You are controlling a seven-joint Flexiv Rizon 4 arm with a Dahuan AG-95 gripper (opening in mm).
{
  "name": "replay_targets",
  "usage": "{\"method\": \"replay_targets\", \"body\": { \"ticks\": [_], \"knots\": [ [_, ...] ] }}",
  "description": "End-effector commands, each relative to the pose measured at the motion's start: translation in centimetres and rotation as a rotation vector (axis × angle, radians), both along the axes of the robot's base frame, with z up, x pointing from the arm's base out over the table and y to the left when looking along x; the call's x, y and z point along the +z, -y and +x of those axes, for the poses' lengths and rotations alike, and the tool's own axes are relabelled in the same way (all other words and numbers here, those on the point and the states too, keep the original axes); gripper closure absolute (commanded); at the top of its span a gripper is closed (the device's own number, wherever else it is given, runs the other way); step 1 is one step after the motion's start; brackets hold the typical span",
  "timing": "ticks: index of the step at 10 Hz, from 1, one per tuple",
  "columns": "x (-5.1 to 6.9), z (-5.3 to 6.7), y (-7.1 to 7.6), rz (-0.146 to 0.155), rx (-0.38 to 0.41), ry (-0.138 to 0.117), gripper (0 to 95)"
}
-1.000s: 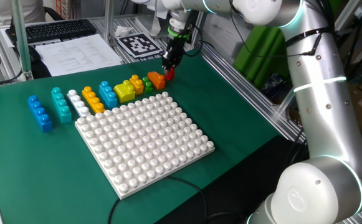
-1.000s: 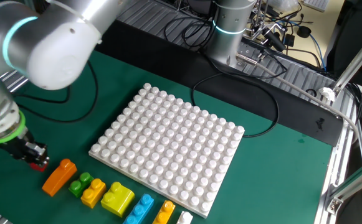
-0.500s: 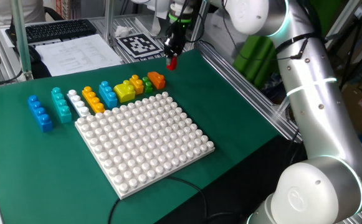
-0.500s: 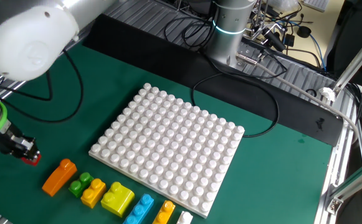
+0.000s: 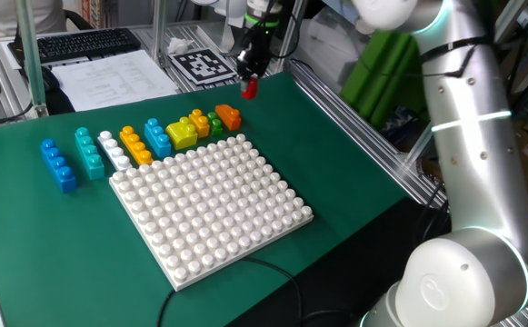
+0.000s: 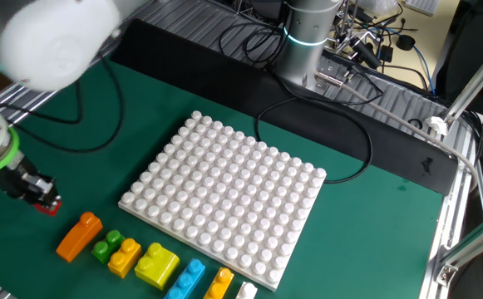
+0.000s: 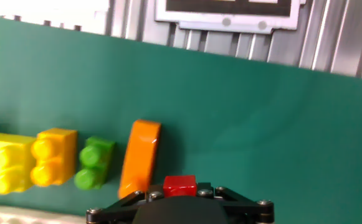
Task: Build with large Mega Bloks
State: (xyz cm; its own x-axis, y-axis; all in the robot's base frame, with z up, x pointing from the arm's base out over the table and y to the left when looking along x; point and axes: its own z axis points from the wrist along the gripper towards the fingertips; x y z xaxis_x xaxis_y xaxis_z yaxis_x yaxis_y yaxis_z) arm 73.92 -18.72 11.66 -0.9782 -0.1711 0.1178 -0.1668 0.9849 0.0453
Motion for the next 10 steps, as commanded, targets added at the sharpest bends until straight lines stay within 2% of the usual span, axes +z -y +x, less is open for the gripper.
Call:
{"method": "replay_targets", "body": {
  "ticks": [1, 4, 6, 10],
  "knots": [
    [0.7, -1.2, -2.0, -0.001, -0.024, -0.018, 95.0],
    [0.8, -3.2, -4.2, -0.019, -0.047, -0.02, 95.0],
    [0.4, -4.7, -5.6, -0.026, -0.075, -0.013, 95.0],
    [-0.5, -6.9, -7.4, -0.042, -0.088, -0.015, 95.0]
  ]
}}
